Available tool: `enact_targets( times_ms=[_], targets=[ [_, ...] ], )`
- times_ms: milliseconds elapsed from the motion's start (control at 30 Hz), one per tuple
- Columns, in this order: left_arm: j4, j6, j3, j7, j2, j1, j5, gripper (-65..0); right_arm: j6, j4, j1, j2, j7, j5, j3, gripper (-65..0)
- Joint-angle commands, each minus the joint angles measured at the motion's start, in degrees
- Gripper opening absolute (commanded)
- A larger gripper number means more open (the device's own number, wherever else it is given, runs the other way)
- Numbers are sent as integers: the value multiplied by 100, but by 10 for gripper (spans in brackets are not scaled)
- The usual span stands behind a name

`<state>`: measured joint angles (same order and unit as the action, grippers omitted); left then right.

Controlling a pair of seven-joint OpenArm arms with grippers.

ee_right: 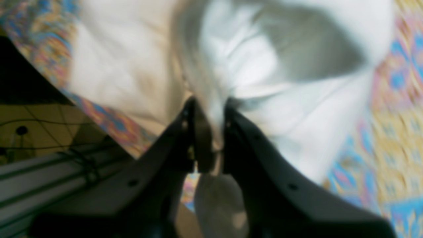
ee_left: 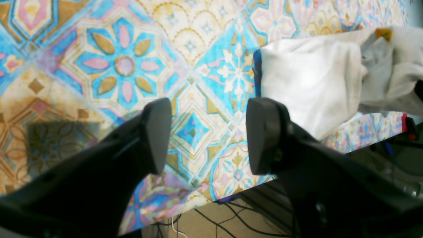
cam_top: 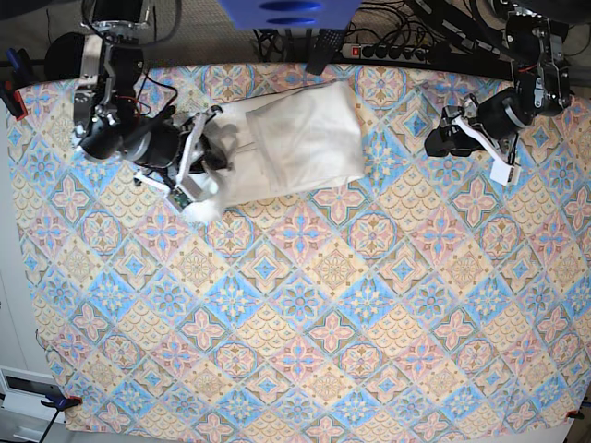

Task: Fold the T-shirt properly
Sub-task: 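Fold the strip's end with the right gripper toward the left gripper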

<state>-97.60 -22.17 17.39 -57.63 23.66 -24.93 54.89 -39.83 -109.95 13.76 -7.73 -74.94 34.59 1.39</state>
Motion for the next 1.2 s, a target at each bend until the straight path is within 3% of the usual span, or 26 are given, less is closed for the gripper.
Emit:
enact_targets(
  times_ms=[0, 267, 533, 733, 967, 1033, 1167],
  targets=[
    [-73, -29, 42, 53, 74, -8, 36, -308, -17, -113, -44, 47, 78, 132, -196, -644],
    [-73, -29, 33, 53, -146, -8, -782, -308, -17, -104, -396, 100, 78, 115, -1312, -643],
    [-73, -29, -345, 79, -181, 27, -817, -308, -17, 81, -1090, 74, 52, 106, -2218, -610],
    [-73, -20, -345, 79, -181, 36, -817, -308, -17, 397, -1310, -225, 43, 106, -2833, -603],
    [-73, -20, -328, 79, -190, 27, -817, -308, -17, 538, -1310, -366, 43, 106, -2912, -599],
    [-73, -20, -337, 79, -190, 27, -817, -308, -17, 652, -1354, -401, 43, 106, -2921, -571],
    [-73, -20, -337, 79, -190, 36, -817, -308, -17, 661, -1697, -427, -229, 141, -2948, -455]
  ],
)
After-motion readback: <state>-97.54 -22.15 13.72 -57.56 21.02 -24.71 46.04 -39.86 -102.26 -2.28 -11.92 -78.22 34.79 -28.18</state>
